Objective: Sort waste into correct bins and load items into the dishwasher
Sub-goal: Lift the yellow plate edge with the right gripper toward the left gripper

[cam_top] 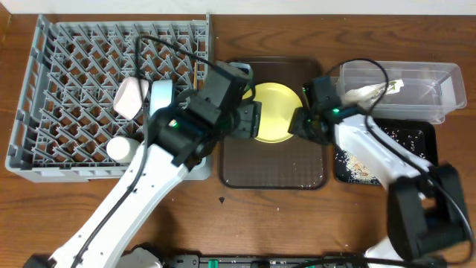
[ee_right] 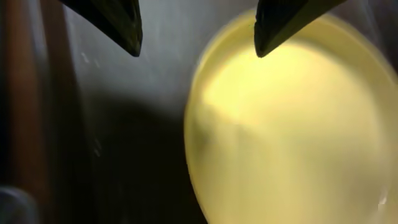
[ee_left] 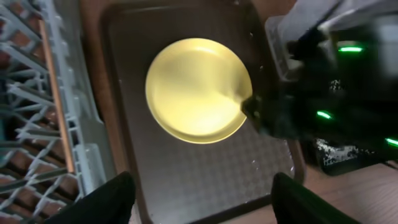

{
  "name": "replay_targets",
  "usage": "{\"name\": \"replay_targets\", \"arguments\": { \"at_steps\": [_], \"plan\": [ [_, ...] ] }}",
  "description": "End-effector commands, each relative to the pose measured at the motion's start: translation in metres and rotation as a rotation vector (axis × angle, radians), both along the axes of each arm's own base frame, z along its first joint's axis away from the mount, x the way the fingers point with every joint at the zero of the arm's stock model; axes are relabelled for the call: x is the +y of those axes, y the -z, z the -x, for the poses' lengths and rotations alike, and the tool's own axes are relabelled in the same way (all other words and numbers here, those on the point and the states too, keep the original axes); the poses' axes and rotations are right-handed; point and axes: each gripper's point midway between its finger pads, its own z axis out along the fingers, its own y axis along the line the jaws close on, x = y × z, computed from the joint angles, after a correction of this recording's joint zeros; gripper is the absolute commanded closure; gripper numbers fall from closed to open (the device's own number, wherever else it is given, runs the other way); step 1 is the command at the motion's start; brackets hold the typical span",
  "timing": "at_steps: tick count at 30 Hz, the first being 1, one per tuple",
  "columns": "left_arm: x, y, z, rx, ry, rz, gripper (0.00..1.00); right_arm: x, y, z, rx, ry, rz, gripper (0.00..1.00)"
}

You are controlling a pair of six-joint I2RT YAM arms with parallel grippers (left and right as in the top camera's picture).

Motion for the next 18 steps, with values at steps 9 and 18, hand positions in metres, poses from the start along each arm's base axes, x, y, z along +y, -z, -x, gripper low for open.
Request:
{"name": "replay_targets", "arguments": {
  "at_steps": [9, 18],
  "plan": [
    [0.028, -0.027, 0.003, -0.044, -0.068, 0.048, 0.09, -0.002, 0.039, 0.002, 0.081, 0.072, 0.020, 0.99],
    [0.051, -0.031, -0.012, 0.074, -0.059, 0.283, 0.05, -0.034, -0.093, -0.008, -0.208, -0.108, -0.084, 0.99]
  ]
}}
